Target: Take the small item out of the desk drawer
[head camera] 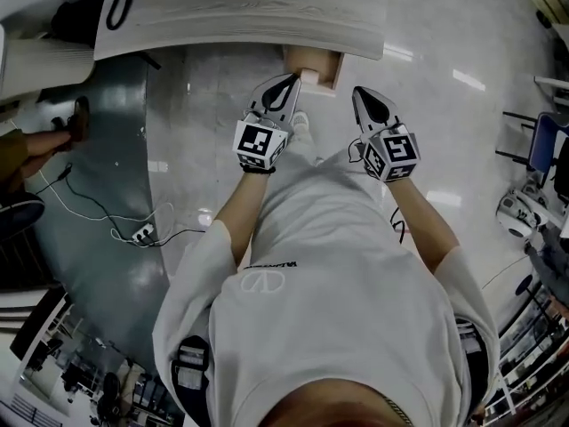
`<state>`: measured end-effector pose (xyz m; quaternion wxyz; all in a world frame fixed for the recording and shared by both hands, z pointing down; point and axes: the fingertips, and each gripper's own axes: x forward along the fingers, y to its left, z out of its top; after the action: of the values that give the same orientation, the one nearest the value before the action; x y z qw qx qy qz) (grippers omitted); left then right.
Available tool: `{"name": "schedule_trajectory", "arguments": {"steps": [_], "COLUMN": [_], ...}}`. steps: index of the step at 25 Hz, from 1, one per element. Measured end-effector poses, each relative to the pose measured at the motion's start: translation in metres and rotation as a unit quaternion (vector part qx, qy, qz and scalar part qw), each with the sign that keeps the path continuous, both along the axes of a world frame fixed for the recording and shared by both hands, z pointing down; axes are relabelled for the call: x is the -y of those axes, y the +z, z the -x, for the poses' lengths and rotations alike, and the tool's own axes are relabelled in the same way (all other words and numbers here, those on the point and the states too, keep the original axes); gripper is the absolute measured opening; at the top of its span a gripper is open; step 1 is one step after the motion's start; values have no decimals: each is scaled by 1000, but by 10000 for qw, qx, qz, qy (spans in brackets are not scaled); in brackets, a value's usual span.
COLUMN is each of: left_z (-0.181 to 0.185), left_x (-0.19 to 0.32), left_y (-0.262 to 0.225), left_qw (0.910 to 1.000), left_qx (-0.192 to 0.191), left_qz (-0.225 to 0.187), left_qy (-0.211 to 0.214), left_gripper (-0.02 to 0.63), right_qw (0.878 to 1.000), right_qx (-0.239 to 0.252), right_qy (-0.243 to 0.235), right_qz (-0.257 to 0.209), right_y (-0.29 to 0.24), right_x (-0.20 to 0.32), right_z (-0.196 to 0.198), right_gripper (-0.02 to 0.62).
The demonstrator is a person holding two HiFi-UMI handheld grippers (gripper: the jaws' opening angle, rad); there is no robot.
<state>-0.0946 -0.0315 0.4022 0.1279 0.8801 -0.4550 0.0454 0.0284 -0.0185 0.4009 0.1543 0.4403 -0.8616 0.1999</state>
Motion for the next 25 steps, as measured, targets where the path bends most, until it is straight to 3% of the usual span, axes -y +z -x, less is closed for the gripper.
{"name": "schedule_trajectory", "arguments": {"steps": [10, 19, 25], "left_z": [-23, -50, -65], "left_x": [34, 53, 56], "left_y": [84, 191, 269], "left_qw": [9975, 9888, 9758], "left_qx": [176, 323, 372], "left_qz": [681, 1423, 2070], "left_qy": [-77, -312, -600], "left_gripper": [43, 131, 298], "right_qw": [9993, 9952, 9914], "right_qx": [-13, -242, -295], "right_qy": [7, -206, -214], "right_qz": [363, 928, 1257], "right_y": [57, 166, 230], "right_x": [36, 46, 49], "right_z": [9, 0, -3], "right_gripper": [2, 2, 2]}}
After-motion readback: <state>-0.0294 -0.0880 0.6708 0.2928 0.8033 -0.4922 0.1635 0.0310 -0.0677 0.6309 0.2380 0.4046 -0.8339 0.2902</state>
